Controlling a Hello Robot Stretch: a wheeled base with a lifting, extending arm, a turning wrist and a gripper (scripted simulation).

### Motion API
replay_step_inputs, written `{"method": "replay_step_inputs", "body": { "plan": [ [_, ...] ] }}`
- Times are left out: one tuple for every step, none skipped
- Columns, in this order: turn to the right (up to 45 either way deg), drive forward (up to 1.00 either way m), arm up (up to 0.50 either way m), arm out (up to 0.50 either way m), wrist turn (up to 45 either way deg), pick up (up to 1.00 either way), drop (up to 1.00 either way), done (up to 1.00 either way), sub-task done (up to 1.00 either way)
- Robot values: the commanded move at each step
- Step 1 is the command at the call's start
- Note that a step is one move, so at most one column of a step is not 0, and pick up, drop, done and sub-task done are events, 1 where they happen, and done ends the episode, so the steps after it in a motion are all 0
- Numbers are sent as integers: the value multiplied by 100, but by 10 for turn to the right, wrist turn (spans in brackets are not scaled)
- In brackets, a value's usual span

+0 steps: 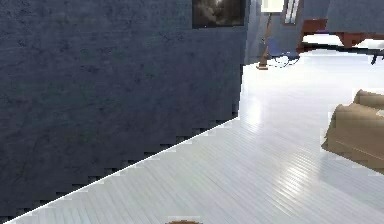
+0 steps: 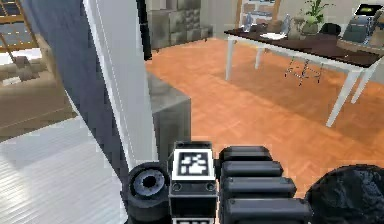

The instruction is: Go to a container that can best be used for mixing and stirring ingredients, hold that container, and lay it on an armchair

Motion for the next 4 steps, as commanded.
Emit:
{"method": "replay_step_inputs", "body": {
  "plan": [
    [270,0,0,0,0,0,0,0,0],
    [0,40,0,0,0,0,0,0,0],
    [0,100,0,0,0,0,0,0,0],
    [0,100,0,0,0,0,0,0,0]
  ]
}}
